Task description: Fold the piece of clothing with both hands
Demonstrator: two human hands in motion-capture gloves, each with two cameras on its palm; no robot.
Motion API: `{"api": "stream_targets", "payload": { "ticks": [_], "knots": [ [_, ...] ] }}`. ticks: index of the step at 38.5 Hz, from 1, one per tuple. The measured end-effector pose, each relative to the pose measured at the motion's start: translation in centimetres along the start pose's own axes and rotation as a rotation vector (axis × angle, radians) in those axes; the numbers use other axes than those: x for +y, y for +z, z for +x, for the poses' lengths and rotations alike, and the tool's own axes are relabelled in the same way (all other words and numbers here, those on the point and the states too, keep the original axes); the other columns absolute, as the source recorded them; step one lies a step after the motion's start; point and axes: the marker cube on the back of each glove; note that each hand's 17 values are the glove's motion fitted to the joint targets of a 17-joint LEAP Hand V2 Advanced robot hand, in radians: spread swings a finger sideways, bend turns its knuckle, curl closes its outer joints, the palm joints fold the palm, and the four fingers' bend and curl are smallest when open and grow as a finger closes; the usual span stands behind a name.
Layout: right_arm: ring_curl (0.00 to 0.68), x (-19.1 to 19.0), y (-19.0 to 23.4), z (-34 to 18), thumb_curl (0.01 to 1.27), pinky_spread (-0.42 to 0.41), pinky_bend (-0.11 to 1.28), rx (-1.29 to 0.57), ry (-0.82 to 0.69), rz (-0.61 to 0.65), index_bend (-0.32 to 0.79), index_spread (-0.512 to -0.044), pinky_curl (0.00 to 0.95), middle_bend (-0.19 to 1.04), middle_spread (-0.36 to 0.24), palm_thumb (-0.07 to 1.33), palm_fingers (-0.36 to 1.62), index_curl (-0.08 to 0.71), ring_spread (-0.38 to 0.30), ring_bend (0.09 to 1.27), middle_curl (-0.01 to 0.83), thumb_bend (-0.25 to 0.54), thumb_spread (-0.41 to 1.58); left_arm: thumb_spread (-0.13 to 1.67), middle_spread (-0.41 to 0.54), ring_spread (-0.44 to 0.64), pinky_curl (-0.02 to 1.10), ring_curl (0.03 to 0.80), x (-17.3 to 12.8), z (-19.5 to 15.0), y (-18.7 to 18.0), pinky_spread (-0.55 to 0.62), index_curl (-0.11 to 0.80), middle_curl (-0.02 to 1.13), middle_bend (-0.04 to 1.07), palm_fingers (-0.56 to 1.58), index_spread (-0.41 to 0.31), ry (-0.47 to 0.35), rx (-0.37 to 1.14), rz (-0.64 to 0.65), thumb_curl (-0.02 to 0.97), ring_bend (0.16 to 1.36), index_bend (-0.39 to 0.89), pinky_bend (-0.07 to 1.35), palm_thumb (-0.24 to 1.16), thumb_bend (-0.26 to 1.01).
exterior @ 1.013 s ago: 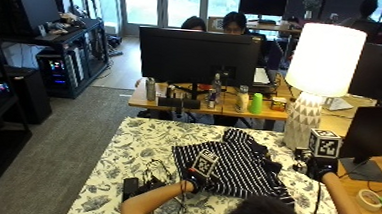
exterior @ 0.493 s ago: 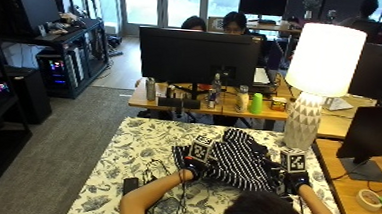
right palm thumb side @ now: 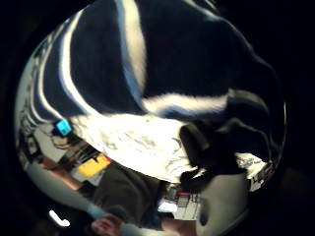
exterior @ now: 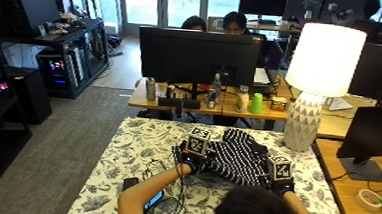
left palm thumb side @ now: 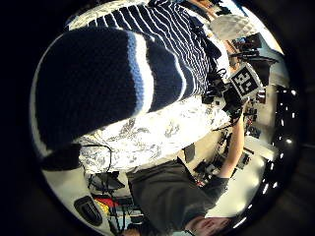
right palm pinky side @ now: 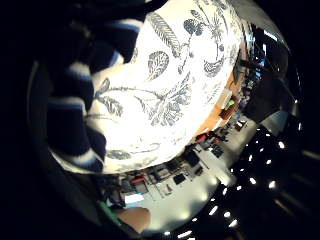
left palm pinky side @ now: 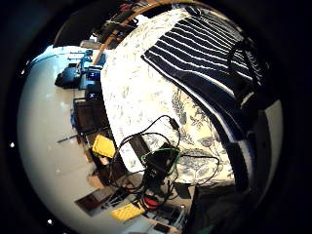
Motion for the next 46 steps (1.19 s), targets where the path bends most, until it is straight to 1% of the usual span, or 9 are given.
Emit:
{"api": "stream_targets", "payload": {
  "ticks": [3, 5, 13, 17, 22, 32, 38, 41, 46],
  "knots": [
    [0.340, -0.2, -0.2, 0.2, 0.28, 0.138, 0.61, -0.018, -0.001, 0.004, 0.24, -0.315, 0.351, 0.20, -0.054, 0.67, 0.47, 0.206, 0.005, 0.47, 0.382, 0.041, 1.09, 1.63, -0.285, -0.33, 0.41, 0.445, 0.8, -0.1, 0.0, -0.33, 0.201, 0.59, 0.42, 1.06, -0.159, 0.001, 0.005, -0.014, 0.336, 0.67, 0.08, 0.49, 0.62, 0.54],
    [0.335, 0.1, -0.2, 0.0, 0.30, 0.073, 0.60, -0.044, -0.044, -0.045, 0.26, -0.317, 0.338, 0.19, -0.082, 0.75, 0.63, 0.225, -0.042, 0.49, 0.375, 0.078, 1.12, 1.63, -0.286, -0.33, 0.41, 0.447, 1.4, -0.1, 0.1, -0.33, 0.200, 0.59, 0.41, 1.06, -0.159, 0.004, -0.001, -0.022, 0.337, 0.67, 0.08, 0.49, 0.61, 0.55],
    [0.384, 1.0, -1.7, 1.6, 0.34, -0.218, 0.67, -0.006, 0.018, 0.019, 0.11, -0.289, 0.362, 0.21, -0.149, 0.97, 1.16, 0.251, -0.195, 0.60, 0.394, 0.177, 1.16, 1.62, -0.284, -0.33, 0.42, 0.448, 4.5, -0.3, 2.3, -0.33, 0.196, 0.60, 0.40, 1.06, -0.158, 0.079, -0.056, -0.114, 0.343, 0.65, 0.08, 0.48, 0.58, 0.60],
    [0.415, -0.2, -1.8, 2.7, 0.35, -0.277, 0.68, -0.034, -0.009, 0.016, 0.12, -0.278, 0.387, 0.23, -0.162, 1.02, 1.19, 0.270, -0.229, 0.62, 0.414, 0.186, 1.17, 1.62, -0.287, -0.33, 0.42, 0.445, 5.2, -0.7, 3.3, -0.33, 0.197, 0.60, 0.39, 1.06, -0.158, 0.087, -0.057, -0.128, 0.345, 0.62, 0.09, 0.47, 0.57, 0.62],
    [0.427, -2.5, -1.2, 4.7, 0.35, -0.306, 0.67, -0.063, -0.094, -0.104, 0.12, -0.273, 0.395, 0.25, -0.180, 1.04, 1.22, 0.277, -0.244, 0.62, 0.430, 0.176, 1.17, 1.62, -0.291, -0.32, 0.42, 0.442, 6.9, -1.4, 3.7, -0.32, 0.202, 0.60, 0.37, 1.04, -0.161, 0.104, -0.037, -0.128, 0.347, 0.60, 0.10, 0.45, 0.55, 0.64],
    [0.431, 2.0, -3.3, 3.8, 0.39, -0.317, 0.67, -0.026, -0.135, -0.393, 0.12, -0.265, 0.403, 0.27, -0.192, 0.97, 1.22, 0.290, -0.253, 0.62, 0.451, 0.050, 0.99, 1.60, -0.292, -0.32, 0.41, 0.433, 12.7, -1.7, 4.0, -0.30, 0.233, 0.60, 0.33, 1.07, -0.181, 0.192, -0.040, -0.218, 0.337, 0.55, 0.13, 0.39, 0.47, 0.66],
    [0.432, 3.8, -4.3, 2.3, 0.45, -0.317, 0.65, -0.002, -0.177, -0.539, 0.13, -0.265, 0.406, 0.27, -0.195, 0.97, 1.20, 0.297, -0.254, 0.60, 0.456, -0.007, 0.84, 1.60, -0.296, -0.32, 0.40, 0.425, 13.6, -3.1, 2.2, -0.28, 0.260, 0.60, 0.33, 1.05, -0.196, 0.157, -0.005, -0.128, 0.331, 0.51, 0.15, 0.31, 0.44, 0.67],
    [0.433, 3.2, -5.9, 2.1, 0.48, -0.314, 0.65, 0.006, -0.161, -0.486, 0.13, -0.267, 0.407, 0.27, -0.196, 0.98, 1.20, 0.301, -0.253, 0.60, 0.460, -0.017, 0.79, 1.60, -0.301, -0.32, 0.39, 0.418, 13.8, -3.7, 0.7, -0.27, 0.279, 0.61, 0.35, 1.07, -0.200, 0.126, 0.012, -0.089, 0.330, 0.47, 0.17, 0.27, 0.42, 0.67],
    [0.437, 1.5, -11.3, 2.4, 0.51, -0.306, 0.64, 0.011, -0.077, -0.242, 0.13, -0.269, 0.411, 0.27, -0.193, 0.98, 1.20, 0.305, -0.244, 0.60, 0.466, -0.024, 0.73, 1.59, -0.306, -0.32, 0.38, 0.415, 10.6, -5.2, -0.8, -0.26, 0.313, 0.62, 0.37, 1.11, -0.219, 0.077, 0.008, -0.011, 0.332, 0.44, 0.19, 0.21, 0.40, 0.68]
  ]
}}
